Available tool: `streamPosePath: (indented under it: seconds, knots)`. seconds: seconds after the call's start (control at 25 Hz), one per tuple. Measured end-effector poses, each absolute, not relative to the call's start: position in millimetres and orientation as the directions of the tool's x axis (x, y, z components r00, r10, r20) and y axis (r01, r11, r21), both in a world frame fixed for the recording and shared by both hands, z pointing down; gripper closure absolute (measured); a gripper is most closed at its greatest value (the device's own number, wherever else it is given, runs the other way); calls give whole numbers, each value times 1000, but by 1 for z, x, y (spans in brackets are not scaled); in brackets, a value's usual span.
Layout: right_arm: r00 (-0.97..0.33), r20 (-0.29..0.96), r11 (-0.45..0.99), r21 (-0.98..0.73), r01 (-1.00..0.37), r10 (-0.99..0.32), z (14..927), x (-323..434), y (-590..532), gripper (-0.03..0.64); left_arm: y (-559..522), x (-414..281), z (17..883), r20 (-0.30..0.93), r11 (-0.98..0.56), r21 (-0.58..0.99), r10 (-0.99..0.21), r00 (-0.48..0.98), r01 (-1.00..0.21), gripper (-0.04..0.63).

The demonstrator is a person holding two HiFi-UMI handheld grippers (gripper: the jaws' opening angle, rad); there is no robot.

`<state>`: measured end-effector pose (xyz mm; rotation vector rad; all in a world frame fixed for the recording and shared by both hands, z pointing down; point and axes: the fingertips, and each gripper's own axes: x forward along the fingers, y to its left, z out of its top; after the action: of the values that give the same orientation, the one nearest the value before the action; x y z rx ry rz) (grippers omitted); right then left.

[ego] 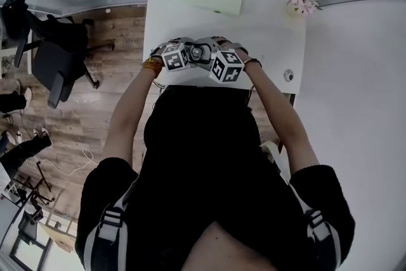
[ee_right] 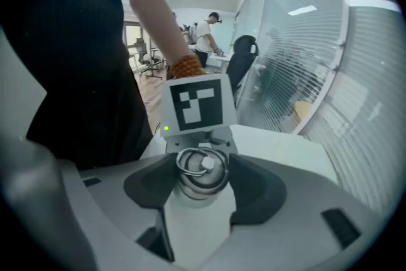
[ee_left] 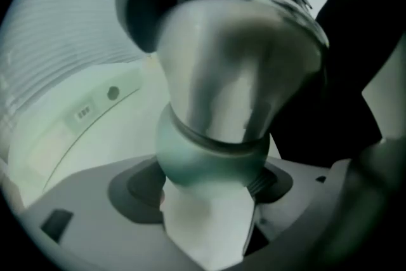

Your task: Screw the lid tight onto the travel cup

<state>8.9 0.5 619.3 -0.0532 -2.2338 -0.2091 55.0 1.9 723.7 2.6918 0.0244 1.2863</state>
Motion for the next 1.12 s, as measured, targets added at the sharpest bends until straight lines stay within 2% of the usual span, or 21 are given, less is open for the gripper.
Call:
streamPosePath:
  seconds: [0.08, 0.16, 0.2, 0.28, 0.36, 0.44, 0.56, 0.64, 0.68, 0.8, 1.0, 1.12]
  knots:
    - [-610, 792, 977, 132, 170, -1, 620, 10, 2, 364, 3, 54, 724, 786, -989, 148, 121, 606, 6, 216]
    - [-621, 784, 981, 118, 154, 3, 619, 10, 4, 358, 4, 54, 724, 784, -989, 145, 115, 610, 0, 216]
    - [-642, 767, 989, 95, 112, -1, 617, 9, 4, 350, 4, 55, 724, 776, -989, 143, 96, 624, -25, 216]
    - [-710, 703, 999, 9, -41, -36, 608, 10, 5, 293, 3, 56, 723, 750, -984, 140, 35, 660, -108, 216]
    - [-760, 638, 970, -82, -229, -125, 601, 12, 2, 293, 1, 56, 722, 721, -965, 142, -51, 691, -219, 216]
    - [-746, 628, 915, -130, -383, -223, 602, 14, 0, 294, -1, 55, 722, 697, -930, 145, -145, 703, -337, 216]
    - [-694, 652, 868, -109, -484, -305, 611, 15, -2, 304, -2, 55, 722, 673, -869, 145, -264, 691, -473, 216]
    - [-673, 660, 858, -82, -507, -334, 613, 17, -7, 367, -3, 55, 722, 667, -850, 142, -296, 684, -507, 216]
    - [-670, 664, 861, -75, -503, -333, 614, 17, -9, 365, -3, 55, 722, 668, -850, 141, -296, 682, -507, 216]
    - [-689, 672, 914, -46, -404, -271, 614, 16, -4, 368, 0, 56, 725, 693, -895, 128, -228, 684, -428, 218]
    - [-687, 727, 998, -16, -56, -26, 616, 14, 9, 368, 12, 54, 727, 778, -987, 138, 57, 626, -81, 218]
    - [-650, 755, 996, -33, 85, 81, 618, 13, 13, 368, 18, 51, 730, 806, -985, 155, 172, 566, 79, 215]
